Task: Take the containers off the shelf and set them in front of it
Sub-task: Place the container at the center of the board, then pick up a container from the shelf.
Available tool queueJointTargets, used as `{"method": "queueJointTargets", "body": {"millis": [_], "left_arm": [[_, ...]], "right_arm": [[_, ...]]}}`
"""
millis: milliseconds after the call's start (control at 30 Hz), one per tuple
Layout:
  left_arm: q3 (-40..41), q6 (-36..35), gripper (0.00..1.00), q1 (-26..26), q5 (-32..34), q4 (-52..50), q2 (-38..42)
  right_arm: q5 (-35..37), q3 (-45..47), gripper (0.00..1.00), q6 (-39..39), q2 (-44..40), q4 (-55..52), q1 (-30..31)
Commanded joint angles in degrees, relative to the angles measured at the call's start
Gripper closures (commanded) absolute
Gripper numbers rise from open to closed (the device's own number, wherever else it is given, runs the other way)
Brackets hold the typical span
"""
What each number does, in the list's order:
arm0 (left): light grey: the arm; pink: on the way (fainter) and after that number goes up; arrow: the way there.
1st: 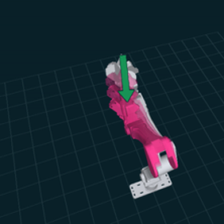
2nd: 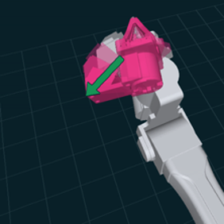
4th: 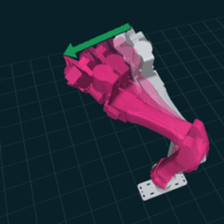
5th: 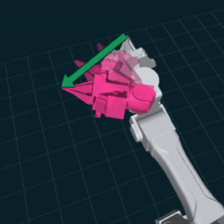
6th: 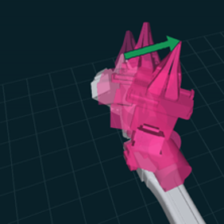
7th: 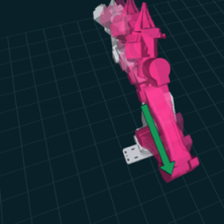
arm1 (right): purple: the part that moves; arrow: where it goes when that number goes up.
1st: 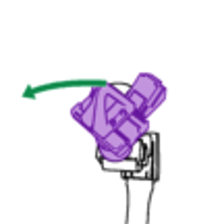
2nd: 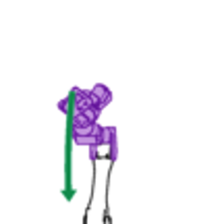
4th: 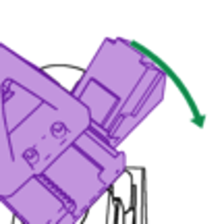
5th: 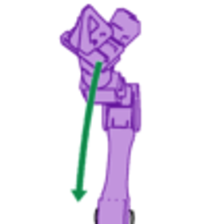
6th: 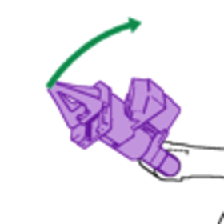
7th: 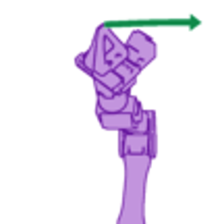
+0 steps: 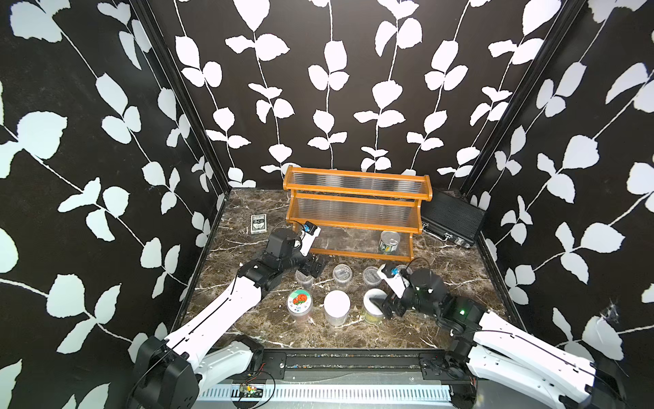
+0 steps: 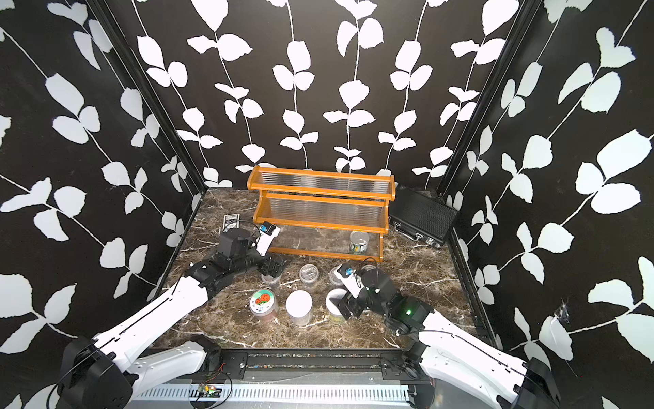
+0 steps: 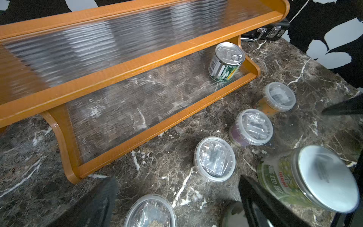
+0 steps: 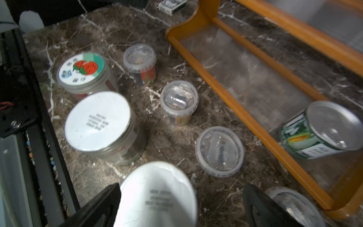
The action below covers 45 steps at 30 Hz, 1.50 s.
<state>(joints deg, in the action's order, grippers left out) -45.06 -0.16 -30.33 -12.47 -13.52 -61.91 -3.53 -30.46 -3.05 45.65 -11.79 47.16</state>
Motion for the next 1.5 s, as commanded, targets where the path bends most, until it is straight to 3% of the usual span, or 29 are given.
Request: {"method": "queueJointTargets", "body": {"millis": [0,133,367,500,933,1467], "left_arm": [[-0.2,-1.4,0.01,0.3,0.1,-0.4,0.4],[-0.6,-2.1,0.01,0.3,0.0,-0.3,-0.1],[-1.1,-2.8,0.01,0.4,-0.4,0.4,-1.0],[-1.3,-3.7,0.01,0.4,-0.1,0.1,-1.0],[-1.3,-4.6,0.01,0.4,-0.5,0.1,-1.0],[0.1,-3.8,0.01,0.4,-0.6,0.9,-0.2]], "right_arm": [[4.0,-1.3,0.0,-5.6,0.6,5.5,-3.4],[8.7,-2.2,0.0,-10.5,4.2,9.1,-7.0],[22.9,-8.2,0.0,-21.3,17.8,9.8,-11.4],[26.4,-10.8,0.0,-22.5,25.3,13.4,-13.3],[27.0,-15.3,0.0,-20.1,42.3,28.5,-17.3],[25.8,-21.7,0.0,-22.1,53.2,26.1,-19.2]]}}
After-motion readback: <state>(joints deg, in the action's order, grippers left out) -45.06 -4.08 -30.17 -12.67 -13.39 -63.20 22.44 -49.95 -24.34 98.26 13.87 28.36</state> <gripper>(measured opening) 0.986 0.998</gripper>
